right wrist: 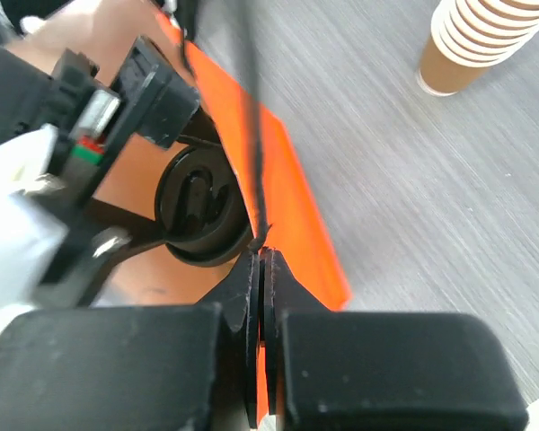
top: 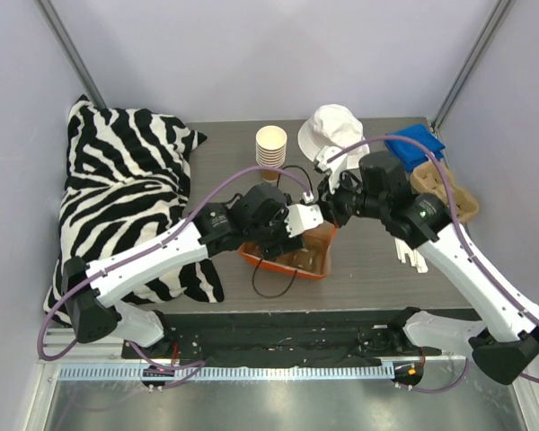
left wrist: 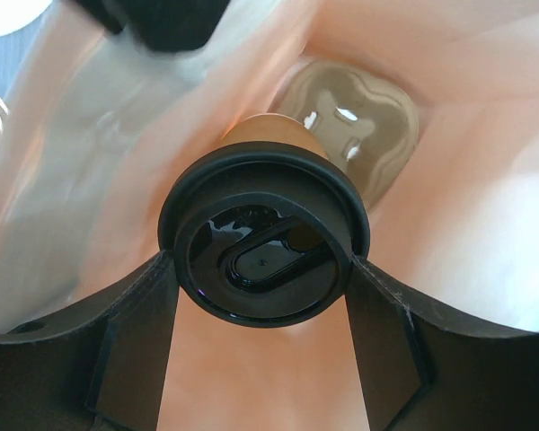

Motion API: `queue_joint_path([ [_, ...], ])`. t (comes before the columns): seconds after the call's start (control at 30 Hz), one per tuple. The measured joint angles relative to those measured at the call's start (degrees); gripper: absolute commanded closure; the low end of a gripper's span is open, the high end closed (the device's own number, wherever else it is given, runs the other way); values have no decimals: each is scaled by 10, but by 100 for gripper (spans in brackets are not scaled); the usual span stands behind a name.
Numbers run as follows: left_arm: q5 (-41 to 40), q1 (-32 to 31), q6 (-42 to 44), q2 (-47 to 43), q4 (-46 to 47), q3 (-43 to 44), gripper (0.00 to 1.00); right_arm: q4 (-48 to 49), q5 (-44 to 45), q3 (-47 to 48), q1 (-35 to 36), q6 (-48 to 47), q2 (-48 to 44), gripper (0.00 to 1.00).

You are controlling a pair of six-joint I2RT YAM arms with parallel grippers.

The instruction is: Pack the takeout coffee

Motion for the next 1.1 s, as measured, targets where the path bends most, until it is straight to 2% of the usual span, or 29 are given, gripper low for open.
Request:
queue_joint_path([
  [0.2,-32,0,0,-30,40,-84,94,59,119,-76,80,45,-61,99],
  [0.57,-67,-23,1,-99,90,-160,94,111,213,-91,109,61,-74,99],
  [0.83,-100,-31,6,-117,112,-219,94,129,241,-110,167,13,-90,99],
  [1.1,-128,-31,12,-118,133,-224,94,155,289,-115,222,-53,-89,99],
])
